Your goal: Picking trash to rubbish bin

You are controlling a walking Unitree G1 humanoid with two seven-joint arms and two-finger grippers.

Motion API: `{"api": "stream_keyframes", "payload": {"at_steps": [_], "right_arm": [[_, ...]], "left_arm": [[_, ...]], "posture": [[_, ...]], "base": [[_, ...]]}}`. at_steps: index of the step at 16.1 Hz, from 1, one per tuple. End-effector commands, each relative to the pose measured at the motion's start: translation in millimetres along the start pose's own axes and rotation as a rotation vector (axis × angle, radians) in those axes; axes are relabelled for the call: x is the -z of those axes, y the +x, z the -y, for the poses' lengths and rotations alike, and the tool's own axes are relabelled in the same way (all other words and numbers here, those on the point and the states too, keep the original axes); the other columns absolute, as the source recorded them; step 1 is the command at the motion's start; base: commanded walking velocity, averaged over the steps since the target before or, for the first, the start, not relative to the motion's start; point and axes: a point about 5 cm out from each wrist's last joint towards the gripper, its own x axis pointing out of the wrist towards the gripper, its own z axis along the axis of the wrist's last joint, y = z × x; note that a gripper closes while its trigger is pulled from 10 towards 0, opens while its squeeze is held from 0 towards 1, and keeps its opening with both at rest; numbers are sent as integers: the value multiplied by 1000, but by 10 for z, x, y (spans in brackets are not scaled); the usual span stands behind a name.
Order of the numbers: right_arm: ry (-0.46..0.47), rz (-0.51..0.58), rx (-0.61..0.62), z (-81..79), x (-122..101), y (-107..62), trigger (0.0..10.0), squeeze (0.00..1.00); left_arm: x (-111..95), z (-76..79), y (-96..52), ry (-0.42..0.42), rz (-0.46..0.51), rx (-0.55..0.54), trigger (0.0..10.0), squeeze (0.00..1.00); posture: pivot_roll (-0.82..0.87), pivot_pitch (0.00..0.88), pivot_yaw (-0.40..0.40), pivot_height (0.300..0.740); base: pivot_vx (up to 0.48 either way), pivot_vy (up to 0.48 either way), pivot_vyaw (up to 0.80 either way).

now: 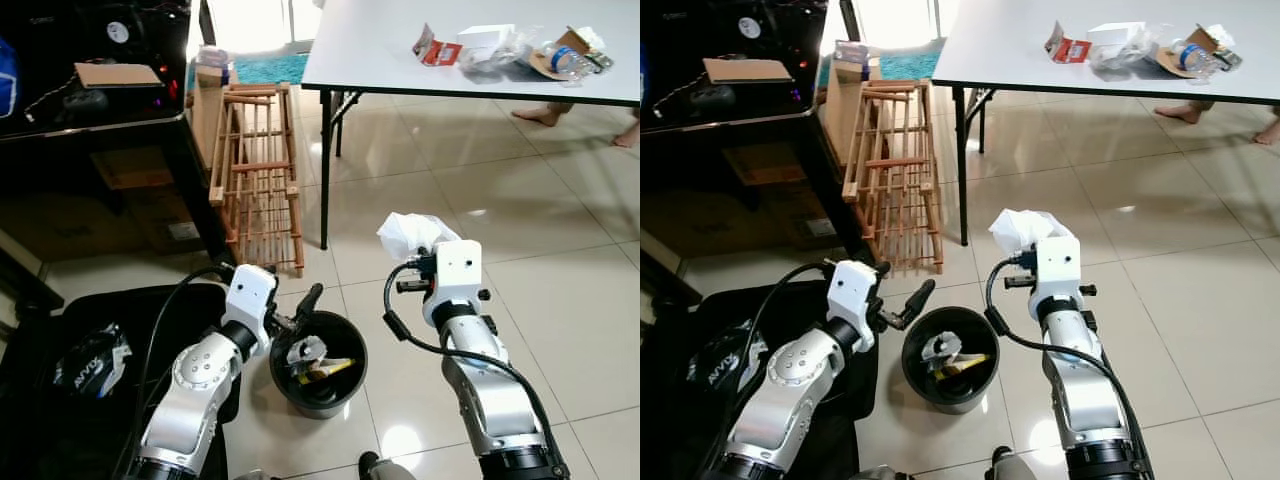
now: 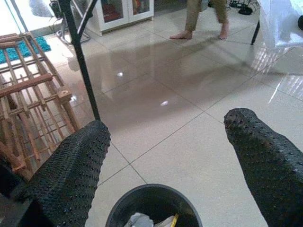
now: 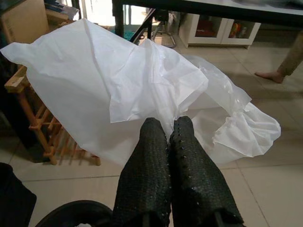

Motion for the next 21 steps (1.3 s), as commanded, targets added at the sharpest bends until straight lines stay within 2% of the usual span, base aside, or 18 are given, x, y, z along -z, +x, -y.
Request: {"api": "stream_keyframes", "payload": {"at_steps": [1,9,17,21], "right_arm": [[-5,-9,11,18,6,1,10000,0],[-28,-6,35,103,-9,-15,10000,0],[-25,20,16,35,-51,-8,10000,0],[-16,-19,-13,-87,37,21,10000,0]], "left_arm": [[-7,1,11,2,4,7,10000,0],[-16,64,47,-19,17,29,10000,0],[-12,77,63,-19,19,36,10000,0],[132,73,-22,-20,-41,17,10000,0]], "posture": [[7,121,52,740],[-15,124,44,740],[-16,135,42,740],[2,204,42,740]], "base": [[0,0,-756],[0,0,-756],[0,0,0],[0,0,0]]}}
